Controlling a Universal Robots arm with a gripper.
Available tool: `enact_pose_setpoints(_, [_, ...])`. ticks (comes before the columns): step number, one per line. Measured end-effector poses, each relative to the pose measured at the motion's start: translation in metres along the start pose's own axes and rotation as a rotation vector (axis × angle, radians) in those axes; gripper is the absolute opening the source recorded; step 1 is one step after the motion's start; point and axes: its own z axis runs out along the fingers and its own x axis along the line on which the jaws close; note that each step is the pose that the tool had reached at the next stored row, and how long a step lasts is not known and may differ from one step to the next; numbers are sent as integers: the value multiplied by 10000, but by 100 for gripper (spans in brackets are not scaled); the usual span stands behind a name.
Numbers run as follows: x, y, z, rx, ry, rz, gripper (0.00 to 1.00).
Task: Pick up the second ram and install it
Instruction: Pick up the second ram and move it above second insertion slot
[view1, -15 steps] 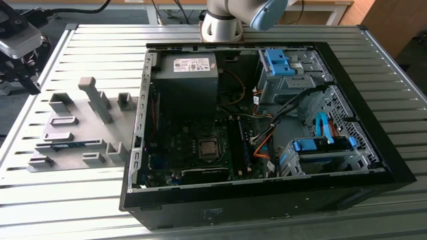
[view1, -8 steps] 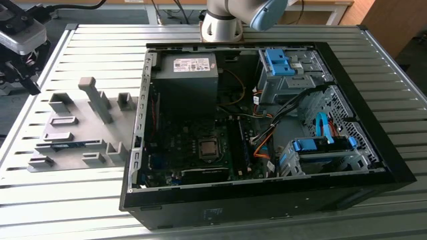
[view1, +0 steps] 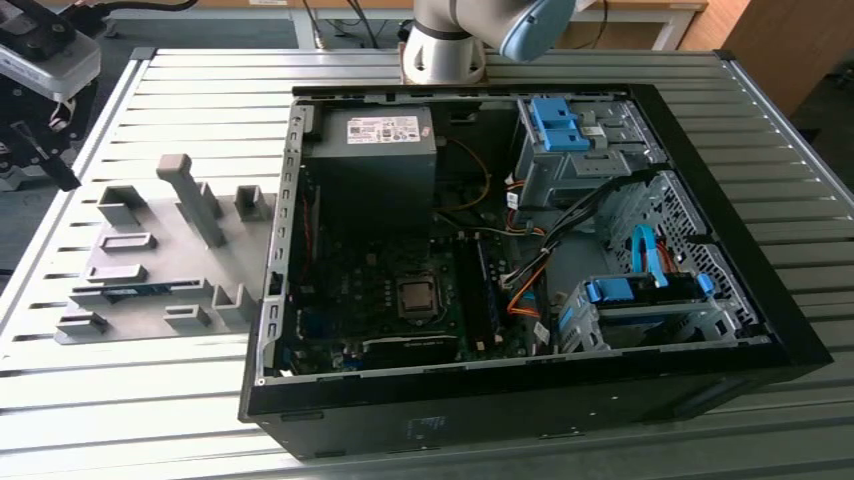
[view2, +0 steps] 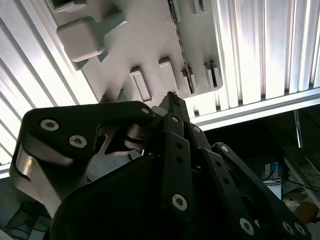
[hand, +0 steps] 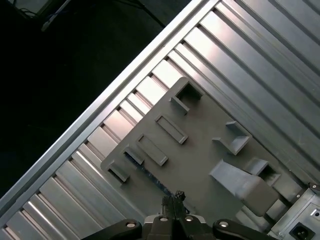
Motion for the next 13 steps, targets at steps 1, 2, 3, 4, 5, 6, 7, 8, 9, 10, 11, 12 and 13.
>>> enact_pose_setpoints(1, [0,0,0,0,1,-19,11])
enact_pose_setpoints(2, [0,0,0,1,2,-19,11])
enact_pose_setpoints(3, [0,0,0,1,2,-20,11])
enact_pose_setpoints(4, [0,0,0,0,1,-19,11])
enact_pose_setpoints(5, [0,0,0,1,1,-20,11])
enact_pose_setpoints(6, [0,0,0,1,1,-20,11])
enact_pose_setpoints(7, [0,0,0,1,1,-21,11])
enact_pose_setpoints(8, [0,0,0,0,2,-21,11])
enact_pose_setpoints(9, [0,0,0,1,1,-21,11])
enact_pose_setpoints(10, [0,1,0,1,0,-22,11])
enact_pose_setpoints(11, [0,0,0,1,1,-22,11])
enact_pose_setpoints(12, [0,0,0,1,1,-22,11])
enact_pose_setpoints(13, [0,0,0,1,1,-22,11])
